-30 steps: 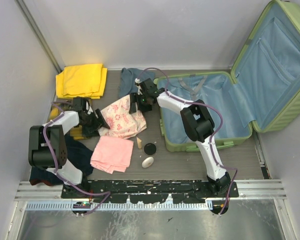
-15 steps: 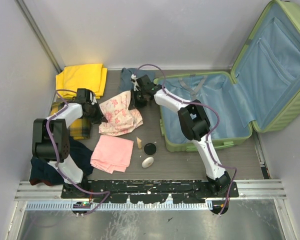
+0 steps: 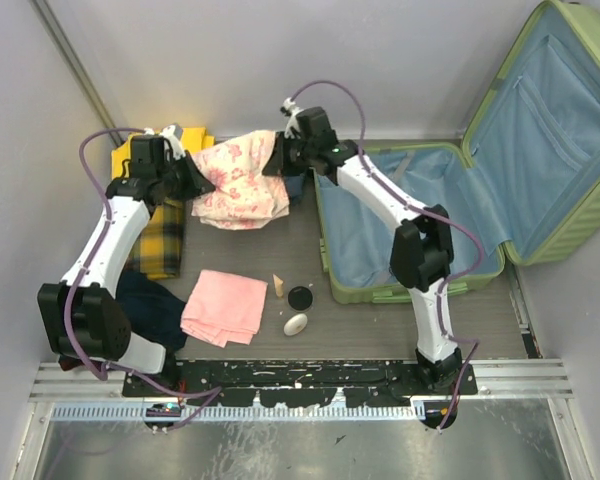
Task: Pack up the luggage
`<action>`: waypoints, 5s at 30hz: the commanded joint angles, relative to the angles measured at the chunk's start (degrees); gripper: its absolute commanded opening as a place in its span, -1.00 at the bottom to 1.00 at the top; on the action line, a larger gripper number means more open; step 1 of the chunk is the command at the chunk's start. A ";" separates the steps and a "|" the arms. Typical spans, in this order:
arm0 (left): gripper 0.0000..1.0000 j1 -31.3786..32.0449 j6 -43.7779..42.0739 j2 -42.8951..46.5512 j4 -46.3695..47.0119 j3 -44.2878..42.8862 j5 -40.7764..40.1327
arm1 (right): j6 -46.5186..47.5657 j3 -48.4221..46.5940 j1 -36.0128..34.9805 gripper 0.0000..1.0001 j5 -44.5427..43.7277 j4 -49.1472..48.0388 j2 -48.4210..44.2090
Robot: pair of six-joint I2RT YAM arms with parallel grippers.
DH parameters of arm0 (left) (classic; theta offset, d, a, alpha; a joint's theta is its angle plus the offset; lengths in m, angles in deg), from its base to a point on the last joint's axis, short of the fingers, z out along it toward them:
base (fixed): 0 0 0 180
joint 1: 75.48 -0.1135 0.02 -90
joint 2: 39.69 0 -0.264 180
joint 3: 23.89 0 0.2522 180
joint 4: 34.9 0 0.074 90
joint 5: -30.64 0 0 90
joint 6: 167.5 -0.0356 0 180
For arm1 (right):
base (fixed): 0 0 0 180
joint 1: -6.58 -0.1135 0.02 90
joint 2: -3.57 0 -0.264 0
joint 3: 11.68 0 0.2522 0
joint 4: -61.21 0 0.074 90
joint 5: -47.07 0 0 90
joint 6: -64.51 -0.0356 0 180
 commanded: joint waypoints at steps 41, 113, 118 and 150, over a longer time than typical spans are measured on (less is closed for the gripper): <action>0.42 36.22 -3.36 -37.99 -0.35 -48.00 -12.78 | 14.11 37.60 36.49 -0.99 2.00 -13.82 -19.61; 0.21 13.52 -51.30 -33.98 -25.94 -14.41 -0.83 | 16.03 15.67 32.41 1.00 8.11 5.85 -21.68; 0.11 19.30 -65.18 -33.46 -24.96 -13.79 -1.63 | 14.79 16.12 28.59 1.00 8.12 4.73 -21.67; 0.88 -14.57 -1.84 6.16 -2.42 17.90 -3.40 | 4.10 2.53 -4.11 0.93 2.12 -3.59 3.06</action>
